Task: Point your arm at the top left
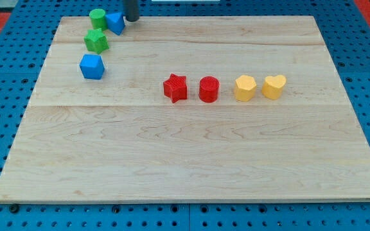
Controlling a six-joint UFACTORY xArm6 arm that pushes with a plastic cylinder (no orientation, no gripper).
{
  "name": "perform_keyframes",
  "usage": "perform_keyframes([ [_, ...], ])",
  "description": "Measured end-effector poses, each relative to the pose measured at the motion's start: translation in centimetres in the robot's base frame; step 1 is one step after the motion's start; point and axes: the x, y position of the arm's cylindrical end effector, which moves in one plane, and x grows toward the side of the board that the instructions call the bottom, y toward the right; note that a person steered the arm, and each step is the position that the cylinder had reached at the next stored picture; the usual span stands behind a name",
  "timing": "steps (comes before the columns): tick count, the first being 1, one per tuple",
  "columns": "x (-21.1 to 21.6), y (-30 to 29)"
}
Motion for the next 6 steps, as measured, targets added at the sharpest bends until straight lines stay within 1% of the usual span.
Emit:
perform_keyframes([
  [1,0.0,-2.6],
  [2,2.1,-2.8],
  [3,2.7,-1.0],
  [4,4.5,1.1],
  [5,5.1,1.7],
  [6,12.2,7.7],
])
